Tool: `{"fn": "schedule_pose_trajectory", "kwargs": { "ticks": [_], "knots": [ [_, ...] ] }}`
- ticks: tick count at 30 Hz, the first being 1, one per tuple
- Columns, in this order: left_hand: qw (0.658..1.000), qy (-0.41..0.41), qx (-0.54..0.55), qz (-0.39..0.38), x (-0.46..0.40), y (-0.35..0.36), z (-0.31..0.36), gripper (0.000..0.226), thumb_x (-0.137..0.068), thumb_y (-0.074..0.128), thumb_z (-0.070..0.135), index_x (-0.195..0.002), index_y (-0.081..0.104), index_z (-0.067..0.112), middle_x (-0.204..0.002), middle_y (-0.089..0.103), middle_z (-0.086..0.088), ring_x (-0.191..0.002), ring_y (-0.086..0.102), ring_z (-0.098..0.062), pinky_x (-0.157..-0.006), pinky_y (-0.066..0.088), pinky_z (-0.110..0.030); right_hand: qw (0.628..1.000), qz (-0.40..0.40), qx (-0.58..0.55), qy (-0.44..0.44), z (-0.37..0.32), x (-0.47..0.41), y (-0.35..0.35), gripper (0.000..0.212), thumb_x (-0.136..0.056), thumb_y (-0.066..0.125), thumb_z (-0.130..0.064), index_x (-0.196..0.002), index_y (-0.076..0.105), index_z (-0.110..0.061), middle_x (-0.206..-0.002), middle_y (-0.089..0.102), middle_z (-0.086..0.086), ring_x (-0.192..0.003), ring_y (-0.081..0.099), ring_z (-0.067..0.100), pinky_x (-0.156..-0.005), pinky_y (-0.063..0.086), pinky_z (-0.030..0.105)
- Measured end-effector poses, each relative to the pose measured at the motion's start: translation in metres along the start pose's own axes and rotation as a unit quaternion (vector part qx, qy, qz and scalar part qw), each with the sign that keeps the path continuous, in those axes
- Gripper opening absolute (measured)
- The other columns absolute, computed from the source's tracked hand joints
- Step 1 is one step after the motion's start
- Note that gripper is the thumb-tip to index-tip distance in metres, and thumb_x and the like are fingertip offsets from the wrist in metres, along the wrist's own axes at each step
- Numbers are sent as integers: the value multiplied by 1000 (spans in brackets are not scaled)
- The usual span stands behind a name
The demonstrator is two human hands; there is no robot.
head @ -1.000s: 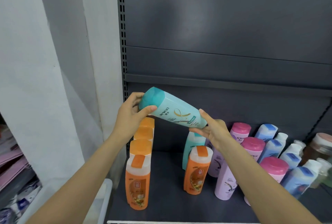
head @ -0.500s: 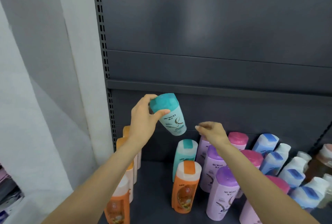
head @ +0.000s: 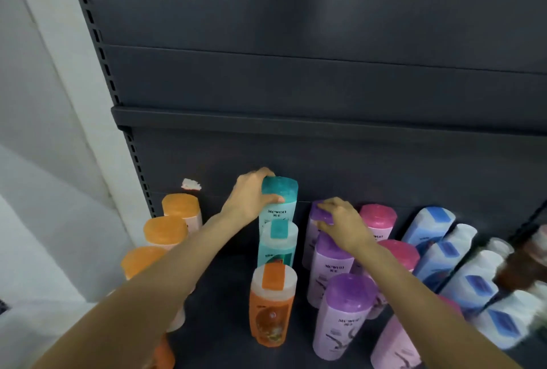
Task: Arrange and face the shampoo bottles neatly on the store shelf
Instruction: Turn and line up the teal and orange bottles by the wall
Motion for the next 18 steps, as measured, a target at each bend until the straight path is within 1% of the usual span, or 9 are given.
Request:
{"fn": "schedule_pose_trajectory", "kwargs": {
  "ticks": [2, 4, 5, 8, 11, 14, 18],
  "knots": [
    [997, -15, -68, -27, -2, 9, -6, 49, -76, 75, 33, -119, 56, 19, -112, 62, -4, -102, 60, -23, -86, 51, -39, 1000, -1, 10, -16, 1, 0, 1, 47, -92, 58, -22, -137, 48, -9, -137, 47, 7, -123, 44, 26, -106, 29, 26],
    [989, -23, -138, -43, -4, 14, -11, 55, -75, 75, 39, -124, 56, 22, -119, 61, -3, -107, 58, -24, -88, 49, -40, 1000, 1, 8, -24, 2, 0, 2, 47, -92, 57, -25, -137, 49, -11, -138, 46, 4, -124, 43, 24, -108, 30, 27],
    [987, -25, -153, -51, -6, 17, -13, 59, -74, 76, 40, -126, 56, 22, -122, 60, -3, -110, 57, -25, -90, 48, -40, 1000, 1, 6, -27, 2, 0, 1, 48, -92, 57, -26, -137, 49, -12, -138, 45, 3, -124, 42, 23, -108, 30, 27],
    [986, -41, -147, -74, -11, 23, -21, 64, -71, 79, 39, -128, 58, 18, -125, 61, -5, -113, 57, -24, -96, 47, -37, 999, -5, 9, -37, 2, 0, -1, 50, -93, 56, -30, -139, 46, -12, -139, 44, 2, -125, 41, 22, -109, 27, 25],
    [988, -49, -122, -83, -10, 28, -29, 64, -70, 81, 36, -127, 59, 14, -126, 61, -5, -115, 56, -22, -99, 45, -35, 999, -7, 16, -43, 3, 2, -1, 51, -95, 53, -32, -140, 44, -13, -140, 42, 1, -125, 40, 22, -108, 26, 24],
    [992, -55, -93, -69, -8, 30, -35, 62, -70, 81, 31, -126, 60, 13, -125, 61, -6, -115, 56, -22, -100, 45, -34, 999, -6, 15, -42, 3, 2, 0, 50, -95, 53, -31, -140, 44, -12, -140, 42, 2, -124, 40, 23, -108, 26, 25],
    [994, -29, -75, -71, -10, 35, -34, 62, -72, 81, 26, -127, 58, 12, -124, 60, -8, -112, 55, -22, -98, 46, -34, 999, 2, 16, -43, 2, 2, 1, 48, -95, 53, -29, -139, 46, -12, -138, 44, 3, -122, 42, 24, -108, 28, 27]
  ]
}}
Point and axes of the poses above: each hand's wrist, its own x-axis away from the middle knuckle, its own y-axis out of the palm, z = x × y, the point moved 6 cm from there along -x, towards the middle knuckle
